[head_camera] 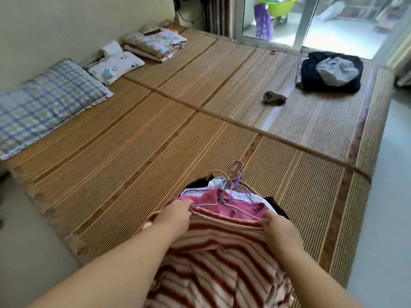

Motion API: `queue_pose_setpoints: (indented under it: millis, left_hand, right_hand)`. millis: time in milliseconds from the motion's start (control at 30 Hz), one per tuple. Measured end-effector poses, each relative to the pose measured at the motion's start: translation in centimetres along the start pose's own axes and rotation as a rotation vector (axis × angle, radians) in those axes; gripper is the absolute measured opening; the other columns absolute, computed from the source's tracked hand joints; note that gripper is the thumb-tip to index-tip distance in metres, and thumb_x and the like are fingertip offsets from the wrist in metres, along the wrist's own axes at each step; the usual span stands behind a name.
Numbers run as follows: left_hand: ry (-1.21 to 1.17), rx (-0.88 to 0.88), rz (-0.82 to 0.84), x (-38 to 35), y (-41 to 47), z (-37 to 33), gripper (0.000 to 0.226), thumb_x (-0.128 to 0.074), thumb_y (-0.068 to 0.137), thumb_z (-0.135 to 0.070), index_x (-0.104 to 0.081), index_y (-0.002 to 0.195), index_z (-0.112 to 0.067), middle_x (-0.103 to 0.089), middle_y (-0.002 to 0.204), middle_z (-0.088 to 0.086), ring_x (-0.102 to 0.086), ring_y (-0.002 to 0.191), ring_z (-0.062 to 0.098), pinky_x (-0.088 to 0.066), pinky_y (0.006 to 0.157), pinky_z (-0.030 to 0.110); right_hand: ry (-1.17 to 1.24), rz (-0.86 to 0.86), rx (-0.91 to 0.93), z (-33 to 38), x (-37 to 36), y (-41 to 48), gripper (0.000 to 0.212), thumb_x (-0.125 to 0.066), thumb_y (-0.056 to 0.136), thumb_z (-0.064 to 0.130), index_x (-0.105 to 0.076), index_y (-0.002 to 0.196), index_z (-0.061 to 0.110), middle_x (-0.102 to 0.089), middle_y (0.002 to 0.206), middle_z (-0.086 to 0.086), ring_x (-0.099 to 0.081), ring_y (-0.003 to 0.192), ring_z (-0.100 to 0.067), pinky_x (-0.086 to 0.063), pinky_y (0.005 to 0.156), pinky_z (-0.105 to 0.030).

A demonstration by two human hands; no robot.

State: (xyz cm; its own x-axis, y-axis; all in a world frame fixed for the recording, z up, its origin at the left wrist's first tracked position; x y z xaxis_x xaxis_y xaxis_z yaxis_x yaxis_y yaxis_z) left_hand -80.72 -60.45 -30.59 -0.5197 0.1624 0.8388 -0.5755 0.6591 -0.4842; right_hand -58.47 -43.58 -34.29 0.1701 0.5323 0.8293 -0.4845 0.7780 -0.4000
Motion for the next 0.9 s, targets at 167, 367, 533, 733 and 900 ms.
queue_pose_setpoints:
  millis: [167,367,533,733,900]
  left_hand:
    - [-0.012,-0.028,0.013,0.4,-1.1,1.5,0.059,-0.046,0.091,-0.031,-0.027,0.147,-0.028,-0.025,0.155,0.002,-0.028,0.140,0.023,-0.025,0.114,0.039]
    - [-0.049,-0.004,-0.078,5.9,-8.6,5.6,0.061,-0.045,0.092,-0.028,-0.023,0.148,-0.028,-0.015,0.158,0.001,-0.019,0.143,0.019,-0.019,0.115,0.033]
    - [-0.054,0.070,-0.275,14.4,-18.0,11.7,0.061,-0.045,0.096,-0.028,-0.016,0.150,-0.028,-0.014,0.158,-0.003,-0.013,0.145,0.015,-0.018,0.117,0.037]
    - [0.018,0.191,-0.523,24.3,-32.6,21.3,0.063,-0.046,0.093,-0.030,-0.018,0.150,-0.029,-0.015,0.158,-0.006,-0.013,0.145,0.013,-0.019,0.117,0.035]
    - [0.113,0.367,-0.709,28.8,-45.7,30.2,0.070,-0.051,0.088,-0.040,-0.018,0.149,-0.030,-0.021,0.157,-0.006,-0.020,0.143,0.014,-0.018,0.113,0.028]
  right_hand:
    - [-0.024,-0.005,0.132,5.0,0.8,-0.4,0.042,-0.049,0.086,0.021,-0.049,0.126,0.032,-0.059,0.123,0.005,-0.055,0.112,-0.017,-0.044,0.083,-0.029]
    - [-0.067,0.113,0.514,18.0,0.9,-6.4,0.057,-0.055,0.086,0.033,-0.037,0.140,0.035,-0.041,0.144,0.007,-0.044,0.127,-0.016,-0.040,0.099,-0.030]
    - [-0.117,0.142,0.894,32.3,2.0,-15.0,0.058,-0.053,0.088,0.032,-0.031,0.141,0.041,-0.033,0.149,0.006,-0.041,0.129,-0.016,-0.038,0.106,-0.032]
    - [-0.161,0.113,1.274,49.1,1.9,-29.4,0.061,-0.055,0.089,0.041,-0.023,0.140,0.047,-0.033,0.149,0.009,-0.040,0.132,-0.017,-0.038,0.106,-0.037]
    - [-0.176,0.115,1.503,59.9,-0.4,-41.5,0.065,-0.054,0.088,0.046,-0.017,0.142,0.047,-0.026,0.151,0.011,-0.033,0.135,-0.017,-0.031,0.108,-0.036]
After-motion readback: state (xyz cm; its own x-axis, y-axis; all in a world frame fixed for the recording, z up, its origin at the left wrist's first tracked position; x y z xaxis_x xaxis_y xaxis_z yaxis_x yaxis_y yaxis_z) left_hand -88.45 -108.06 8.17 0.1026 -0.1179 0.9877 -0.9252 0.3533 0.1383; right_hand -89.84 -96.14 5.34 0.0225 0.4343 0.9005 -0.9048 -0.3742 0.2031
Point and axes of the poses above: each hand's wrist, its own y-axis towards the middle knuckle, its own x-axis out of the back of the hand, z = x × y, the point moved 9 cm from there along y, towards the middle knuckle
